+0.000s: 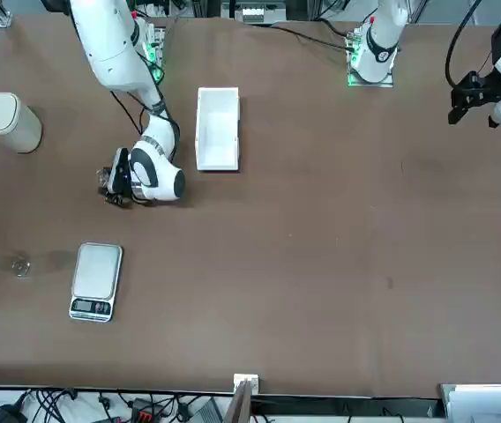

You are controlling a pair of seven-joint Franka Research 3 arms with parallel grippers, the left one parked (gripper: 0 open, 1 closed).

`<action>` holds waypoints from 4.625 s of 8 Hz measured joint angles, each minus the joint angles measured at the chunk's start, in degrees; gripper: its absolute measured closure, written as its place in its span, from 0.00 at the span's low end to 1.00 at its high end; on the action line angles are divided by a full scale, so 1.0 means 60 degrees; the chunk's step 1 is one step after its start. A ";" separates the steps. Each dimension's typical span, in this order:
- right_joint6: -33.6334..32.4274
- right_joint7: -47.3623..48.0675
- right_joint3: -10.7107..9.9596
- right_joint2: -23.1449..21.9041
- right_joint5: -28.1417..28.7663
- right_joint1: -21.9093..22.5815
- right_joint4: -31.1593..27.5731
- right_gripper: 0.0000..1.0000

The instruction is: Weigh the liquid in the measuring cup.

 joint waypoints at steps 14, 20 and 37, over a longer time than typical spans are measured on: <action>0.2318 -0.4914 -0.0025 0.1994 -0.3389 -0.1168 0.4387 0.37; 0.2342 -0.4922 -0.0020 0.2156 -0.3548 -0.1273 0.4440 0.01; -0.0803 -2.1897 0.0434 -0.3658 0.4775 -0.1076 0.4875 0.00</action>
